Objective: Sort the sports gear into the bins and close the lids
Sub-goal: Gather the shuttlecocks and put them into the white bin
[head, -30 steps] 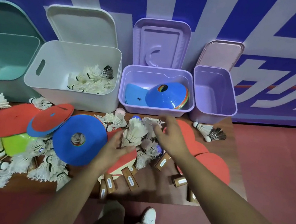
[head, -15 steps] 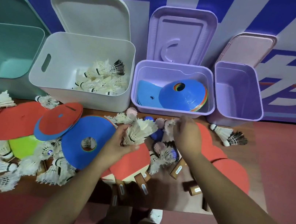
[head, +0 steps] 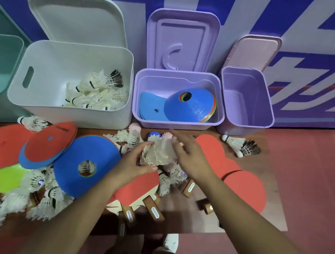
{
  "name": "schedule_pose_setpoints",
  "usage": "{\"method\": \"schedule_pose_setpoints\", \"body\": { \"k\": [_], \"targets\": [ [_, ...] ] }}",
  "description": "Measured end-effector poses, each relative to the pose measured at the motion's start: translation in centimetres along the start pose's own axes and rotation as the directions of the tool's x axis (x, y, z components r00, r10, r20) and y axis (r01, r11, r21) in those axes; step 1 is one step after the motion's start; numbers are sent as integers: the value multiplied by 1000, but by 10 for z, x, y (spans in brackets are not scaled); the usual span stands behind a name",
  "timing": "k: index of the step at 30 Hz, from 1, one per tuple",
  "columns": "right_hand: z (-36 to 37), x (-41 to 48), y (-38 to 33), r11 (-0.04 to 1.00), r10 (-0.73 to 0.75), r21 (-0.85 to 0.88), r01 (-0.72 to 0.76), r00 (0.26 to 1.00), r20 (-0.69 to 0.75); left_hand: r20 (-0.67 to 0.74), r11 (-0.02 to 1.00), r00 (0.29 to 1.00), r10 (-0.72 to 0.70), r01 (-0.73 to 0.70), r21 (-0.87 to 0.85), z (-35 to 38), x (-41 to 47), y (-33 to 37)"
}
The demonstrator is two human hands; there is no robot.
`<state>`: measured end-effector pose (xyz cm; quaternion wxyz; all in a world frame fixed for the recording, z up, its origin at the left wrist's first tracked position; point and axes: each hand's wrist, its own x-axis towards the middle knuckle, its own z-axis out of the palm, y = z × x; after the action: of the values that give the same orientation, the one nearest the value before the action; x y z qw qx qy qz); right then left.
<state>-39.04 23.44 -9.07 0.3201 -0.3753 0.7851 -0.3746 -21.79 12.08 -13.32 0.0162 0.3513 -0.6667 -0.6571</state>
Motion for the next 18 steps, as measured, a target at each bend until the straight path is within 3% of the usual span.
{"method": "schedule_pose_setpoints", "body": {
  "k": [2, 3, 6, 9, 13, 18],
  "targets": [
    [-3, 0, 15, 994, 100, 62, -92, 985, -142, -68, 995, 997, -30, 23, -95, -3, -2, -4],
    [-4, -3, 26, 991, 129, -23, -134, 981, -147, -90, 992, 995, -37, 26, -122, -5, -4, -6],
    [10, -17, 54, 902, 138, -422, -89, 987, 86, -99, 990, 994, -40, 26, -142, -11, -8, -15],
    [29, -28, 74, 812, 198, -582, -35, 955, 219, -100, 985, 994, -38, 20, -171, -13, -13, -19],
    [28, -31, 73, 846, 111, -533, -17, 983, 144, -90, 983, 996, -30, 13, -182, -15, -17, -25],
    [-12, -36, 35, 957, -15, -290, 10, 1000, -15, -115, 986, 993, -20, 1, -167, -15, -19, -27]
  ]
}}
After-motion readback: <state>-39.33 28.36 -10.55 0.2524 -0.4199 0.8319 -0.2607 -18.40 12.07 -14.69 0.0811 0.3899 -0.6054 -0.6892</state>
